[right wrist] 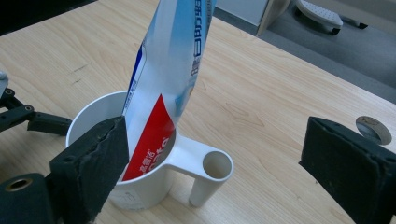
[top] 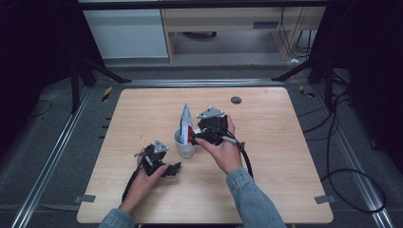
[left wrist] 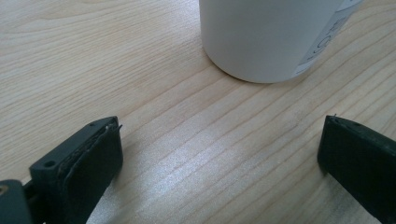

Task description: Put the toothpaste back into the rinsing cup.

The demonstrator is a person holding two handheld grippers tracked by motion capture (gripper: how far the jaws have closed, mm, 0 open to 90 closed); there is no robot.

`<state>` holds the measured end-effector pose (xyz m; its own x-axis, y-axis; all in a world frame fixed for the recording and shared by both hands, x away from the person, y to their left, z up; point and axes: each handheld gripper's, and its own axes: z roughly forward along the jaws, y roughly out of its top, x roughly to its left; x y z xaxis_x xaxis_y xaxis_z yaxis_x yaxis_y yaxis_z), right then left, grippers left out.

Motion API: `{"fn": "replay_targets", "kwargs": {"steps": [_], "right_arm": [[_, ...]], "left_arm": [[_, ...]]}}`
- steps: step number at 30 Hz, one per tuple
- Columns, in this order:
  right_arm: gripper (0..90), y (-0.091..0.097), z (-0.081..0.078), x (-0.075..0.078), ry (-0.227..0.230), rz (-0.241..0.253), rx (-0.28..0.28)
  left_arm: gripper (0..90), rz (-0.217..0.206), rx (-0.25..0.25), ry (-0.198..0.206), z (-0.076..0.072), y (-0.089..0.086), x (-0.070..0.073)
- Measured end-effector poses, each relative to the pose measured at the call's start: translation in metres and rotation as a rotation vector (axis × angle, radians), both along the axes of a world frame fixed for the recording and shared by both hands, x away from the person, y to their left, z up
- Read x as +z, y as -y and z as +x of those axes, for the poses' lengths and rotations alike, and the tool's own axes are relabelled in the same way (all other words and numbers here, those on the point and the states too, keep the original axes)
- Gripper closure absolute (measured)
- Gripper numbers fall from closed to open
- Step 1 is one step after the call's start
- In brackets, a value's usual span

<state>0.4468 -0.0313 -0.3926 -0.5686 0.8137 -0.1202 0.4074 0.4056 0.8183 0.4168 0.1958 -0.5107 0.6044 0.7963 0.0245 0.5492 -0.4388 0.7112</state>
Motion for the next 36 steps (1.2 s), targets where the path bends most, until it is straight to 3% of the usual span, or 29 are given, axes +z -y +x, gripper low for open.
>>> {"fn": "replay_targets", "kwargs": {"steps": [10, 23, 36], "right_arm": [[7.3, 0.008, -0.002, 0.006, 0.012, -0.024, 0.031], [9.1, 0.013, -0.005, 0.008, 0.063, -0.106, 0.067], [8.9, 0.039, -0.009, 0.009, 0.065, -0.110, 0.043]], "left_arm": [[0.0, -0.004, 0.009, 0.002, 0.000, 0.001, 0.000], [0.0, -0.002, 0.007, 0.001, -0.001, 0.001, 0.000], [0.0, -0.005, 0.010, -0.001, -0.001, 0.001, 0.000]]}}
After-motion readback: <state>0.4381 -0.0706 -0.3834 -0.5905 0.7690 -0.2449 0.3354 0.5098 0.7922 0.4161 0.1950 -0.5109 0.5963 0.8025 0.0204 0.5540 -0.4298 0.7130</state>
